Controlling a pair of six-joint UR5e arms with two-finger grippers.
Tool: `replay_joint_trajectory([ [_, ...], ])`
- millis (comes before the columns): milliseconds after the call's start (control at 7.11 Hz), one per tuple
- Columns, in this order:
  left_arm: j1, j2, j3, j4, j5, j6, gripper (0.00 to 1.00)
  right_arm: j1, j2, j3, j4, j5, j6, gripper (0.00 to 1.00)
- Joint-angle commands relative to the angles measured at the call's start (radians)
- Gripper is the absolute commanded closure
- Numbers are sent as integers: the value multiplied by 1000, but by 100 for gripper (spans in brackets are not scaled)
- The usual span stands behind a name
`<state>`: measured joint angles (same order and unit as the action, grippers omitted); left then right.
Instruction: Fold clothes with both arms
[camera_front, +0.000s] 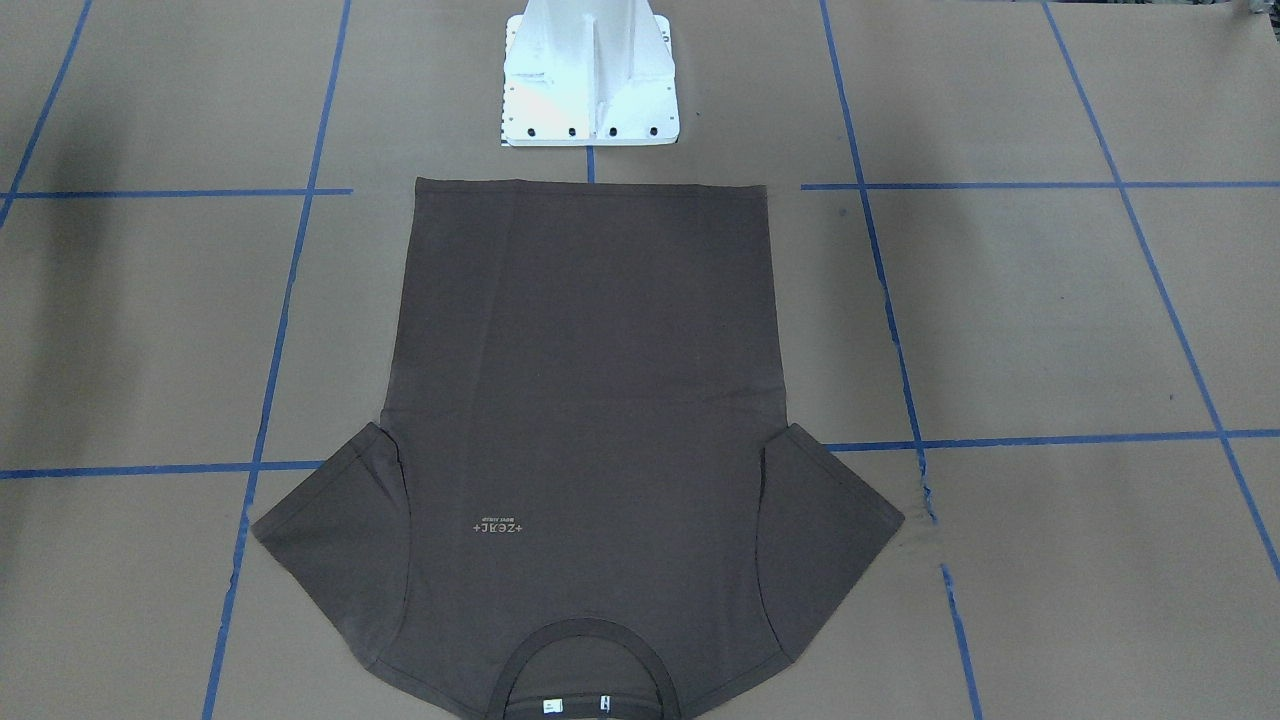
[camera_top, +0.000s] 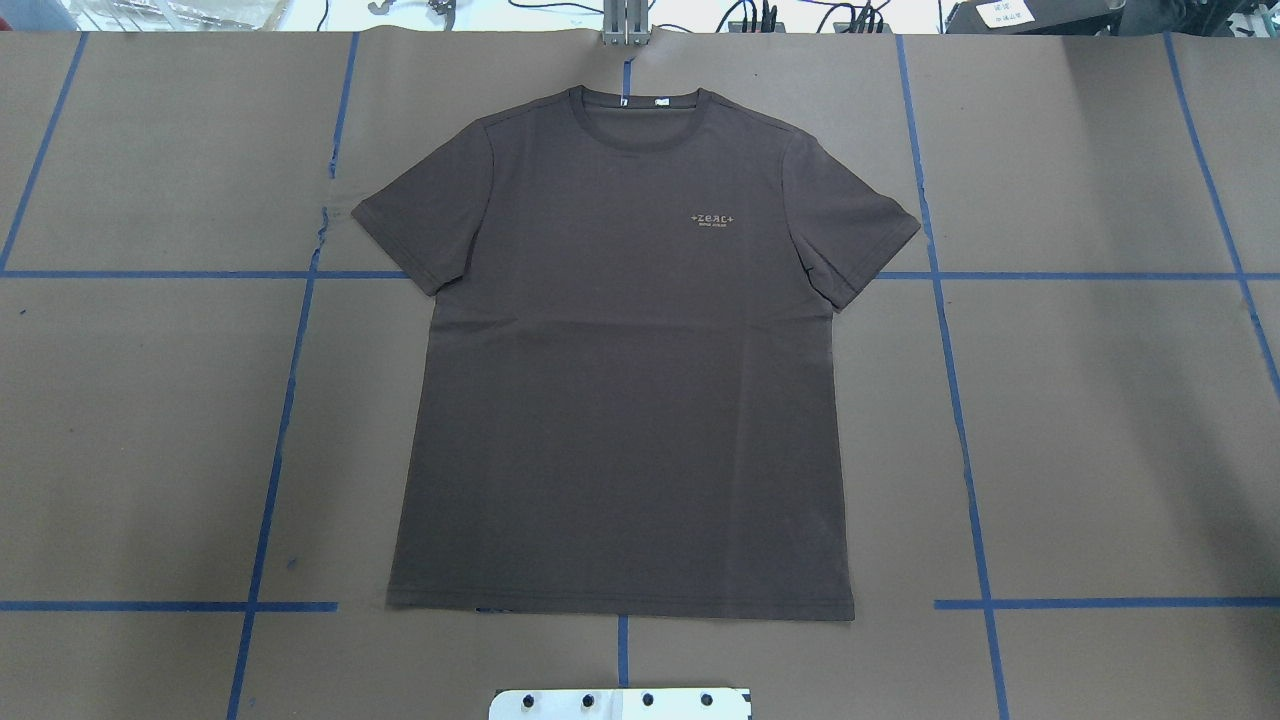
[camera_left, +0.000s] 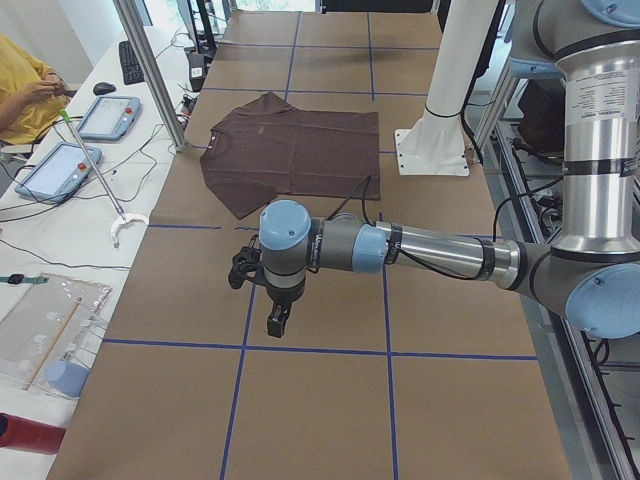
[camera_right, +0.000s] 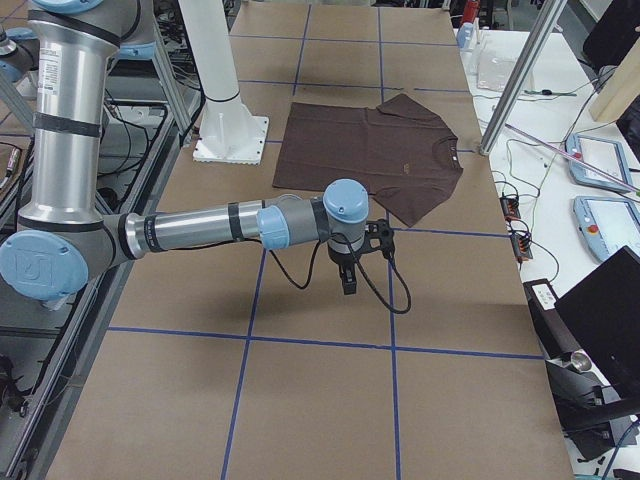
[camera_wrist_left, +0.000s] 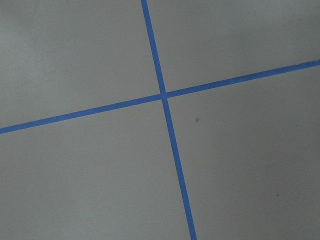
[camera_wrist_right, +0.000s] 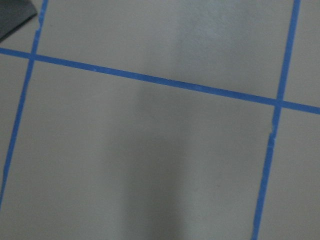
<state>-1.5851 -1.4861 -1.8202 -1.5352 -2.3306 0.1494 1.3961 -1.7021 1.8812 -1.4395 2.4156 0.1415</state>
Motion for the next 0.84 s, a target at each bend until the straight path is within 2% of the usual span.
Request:
replay_joint_trajectory([
  [0,1,0,5,-31,-101,-17,0,-151,175,-81,90,-22,215,0],
  [141,2,-3,5,-33,-104,-18,0,-207,317,-162,91,-53,356,0],
  [281,2,-3,4,-52,-110,-18,0,-260,422,-200,91,-140,527,0],
  [563,4,-2,9,-68,-113,-14,0,-389,517,-261,182,-326,870,1],
  [704,4,-3,6,-68,-113,-19,0,-404,547,-354,297,-337,944,2],
])
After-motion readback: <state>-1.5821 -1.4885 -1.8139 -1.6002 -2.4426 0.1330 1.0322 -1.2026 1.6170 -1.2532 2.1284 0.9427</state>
